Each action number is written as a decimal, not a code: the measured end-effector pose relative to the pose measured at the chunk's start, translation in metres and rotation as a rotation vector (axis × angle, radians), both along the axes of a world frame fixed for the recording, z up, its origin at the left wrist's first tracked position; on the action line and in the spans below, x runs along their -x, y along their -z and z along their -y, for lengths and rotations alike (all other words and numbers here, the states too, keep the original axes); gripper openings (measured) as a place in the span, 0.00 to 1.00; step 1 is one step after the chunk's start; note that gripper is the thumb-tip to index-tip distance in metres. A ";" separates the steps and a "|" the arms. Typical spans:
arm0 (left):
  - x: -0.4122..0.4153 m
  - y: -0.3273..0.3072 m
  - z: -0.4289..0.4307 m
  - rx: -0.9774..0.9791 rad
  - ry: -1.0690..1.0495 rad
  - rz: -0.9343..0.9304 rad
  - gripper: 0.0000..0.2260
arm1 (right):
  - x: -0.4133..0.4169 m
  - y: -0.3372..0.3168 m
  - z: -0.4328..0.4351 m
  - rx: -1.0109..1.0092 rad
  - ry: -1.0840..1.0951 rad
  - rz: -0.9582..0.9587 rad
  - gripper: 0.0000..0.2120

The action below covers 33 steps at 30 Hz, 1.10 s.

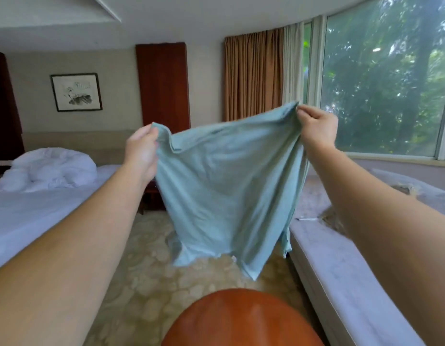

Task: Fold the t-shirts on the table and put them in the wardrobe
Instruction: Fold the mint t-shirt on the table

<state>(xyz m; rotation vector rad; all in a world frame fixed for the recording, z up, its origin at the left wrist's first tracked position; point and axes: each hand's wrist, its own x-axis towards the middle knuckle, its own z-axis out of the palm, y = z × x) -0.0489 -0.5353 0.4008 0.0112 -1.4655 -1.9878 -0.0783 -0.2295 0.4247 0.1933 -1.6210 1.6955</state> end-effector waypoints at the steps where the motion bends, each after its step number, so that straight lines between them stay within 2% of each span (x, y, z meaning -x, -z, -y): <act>1: -0.004 0.015 0.002 -0.004 -0.016 0.034 0.15 | -0.001 0.017 -0.010 0.004 0.004 0.042 0.11; 7: -0.033 0.096 -0.003 0.003 -0.053 0.266 0.10 | -0.015 0.116 -0.063 -0.024 -0.099 0.322 0.08; 12: -0.076 0.156 -0.007 0.356 -0.246 0.366 0.12 | -0.053 0.182 -0.097 -0.156 -0.097 0.522 0.12; 14: -0.093 0.175 -0.004 0.446 -0.257 0.400 0.12 | -0.073 0.201 -0.105 -0.261 -0.076 0.578 0.12; 16: -0.106 0.191 0.002 0.487 -0.187 0.465 0.12 | -0.093 0.216 -0.106 -0.343 -0.092 0.627 0.11; 21: -0.139 0.221 0.012 0.562 0.097 0.761 0.10 | -0.127 0.243 -0.103 -0.332 -0.329 0.814 0.12; 24: -0.160 0.229 0.012 0.776 0.399 1.008 0.09 | -0.142 0.253 -0.108 -0.477 -0.457 0.978 0.12; 27: -0.181 0.237 0.003 0.971 0.674 1.295 0.09 | -0.159 0.270 -0.110 -0.704 -0.570 1.247 0.11; 30: -0.180 0.256 0.000 1.154 0.680 1.474 0.18 | -0.170 0.298 -0.109 -0.998 -0.512 1.442 0.10; 33: -0.159 0.278 -0.003 1.271 0.543 1.403 0.22 | -0.159 0.319 -0.110 -1.000 -0.366 1.378 0.13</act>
